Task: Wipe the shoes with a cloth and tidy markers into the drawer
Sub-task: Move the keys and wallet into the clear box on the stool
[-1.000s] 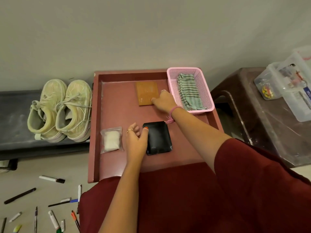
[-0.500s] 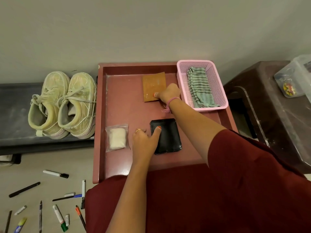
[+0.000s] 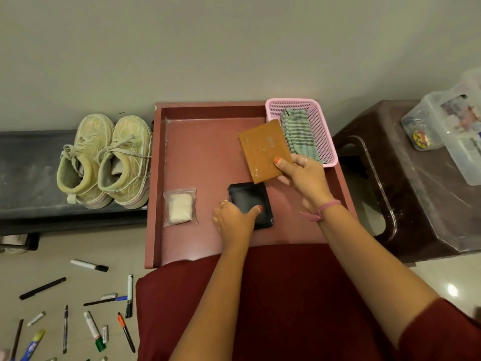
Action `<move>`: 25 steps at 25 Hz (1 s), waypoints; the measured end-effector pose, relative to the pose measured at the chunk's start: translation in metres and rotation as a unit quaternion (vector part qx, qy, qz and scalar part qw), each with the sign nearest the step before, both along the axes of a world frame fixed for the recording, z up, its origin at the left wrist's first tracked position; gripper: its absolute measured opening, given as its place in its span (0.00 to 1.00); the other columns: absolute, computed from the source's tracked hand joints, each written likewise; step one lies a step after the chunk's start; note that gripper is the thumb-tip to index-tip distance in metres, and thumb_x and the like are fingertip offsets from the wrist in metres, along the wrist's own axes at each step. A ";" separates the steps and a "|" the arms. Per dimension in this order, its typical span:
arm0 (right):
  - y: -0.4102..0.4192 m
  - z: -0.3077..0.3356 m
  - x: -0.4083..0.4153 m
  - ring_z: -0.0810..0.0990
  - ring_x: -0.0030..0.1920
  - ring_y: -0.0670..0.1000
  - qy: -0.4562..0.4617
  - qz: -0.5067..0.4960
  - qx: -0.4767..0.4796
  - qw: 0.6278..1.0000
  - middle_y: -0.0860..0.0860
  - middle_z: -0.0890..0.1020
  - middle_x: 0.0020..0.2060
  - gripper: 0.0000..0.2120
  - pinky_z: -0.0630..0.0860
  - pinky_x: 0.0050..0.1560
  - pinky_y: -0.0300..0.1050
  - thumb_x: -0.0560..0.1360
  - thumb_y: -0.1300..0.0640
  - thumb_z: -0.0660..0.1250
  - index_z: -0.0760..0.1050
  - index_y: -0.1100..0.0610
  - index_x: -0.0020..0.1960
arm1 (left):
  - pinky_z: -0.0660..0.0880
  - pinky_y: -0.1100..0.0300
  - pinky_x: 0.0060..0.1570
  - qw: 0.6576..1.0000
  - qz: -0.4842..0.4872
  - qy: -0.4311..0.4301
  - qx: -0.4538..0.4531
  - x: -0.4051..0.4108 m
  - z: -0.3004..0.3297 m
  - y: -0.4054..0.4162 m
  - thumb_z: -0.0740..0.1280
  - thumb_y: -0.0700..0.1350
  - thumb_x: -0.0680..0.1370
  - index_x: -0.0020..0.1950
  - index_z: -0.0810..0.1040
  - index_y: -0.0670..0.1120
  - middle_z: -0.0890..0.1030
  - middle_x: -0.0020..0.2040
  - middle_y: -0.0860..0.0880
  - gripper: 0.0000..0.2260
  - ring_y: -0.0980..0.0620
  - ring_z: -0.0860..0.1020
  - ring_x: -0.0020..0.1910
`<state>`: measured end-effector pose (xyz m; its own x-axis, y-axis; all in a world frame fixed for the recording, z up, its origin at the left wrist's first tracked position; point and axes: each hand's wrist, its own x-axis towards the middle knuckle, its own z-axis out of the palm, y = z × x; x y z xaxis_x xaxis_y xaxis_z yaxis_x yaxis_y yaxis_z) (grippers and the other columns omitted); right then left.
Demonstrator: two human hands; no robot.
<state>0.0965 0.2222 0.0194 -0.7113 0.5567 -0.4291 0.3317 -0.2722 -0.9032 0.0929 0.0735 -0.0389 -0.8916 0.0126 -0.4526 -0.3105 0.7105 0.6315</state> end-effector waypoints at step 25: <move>0.011 0.096 0.162 0.85 0.47 0.48 0.084 0.017 -0.096 0.992 0.50 0.85 0.50 0.13 0.81 0.45 0.40 0.80 0.59 0.62 0.78 0.48 0.60 | 0.80 0.58 0.41 0.863 0.160 -0.151 0.454 0.072 0.140 0.036 0.58 0.57 0.81 0.61 0.75 0.52 0.83 0.53 0.53 0.14 0.52 0.83 0.49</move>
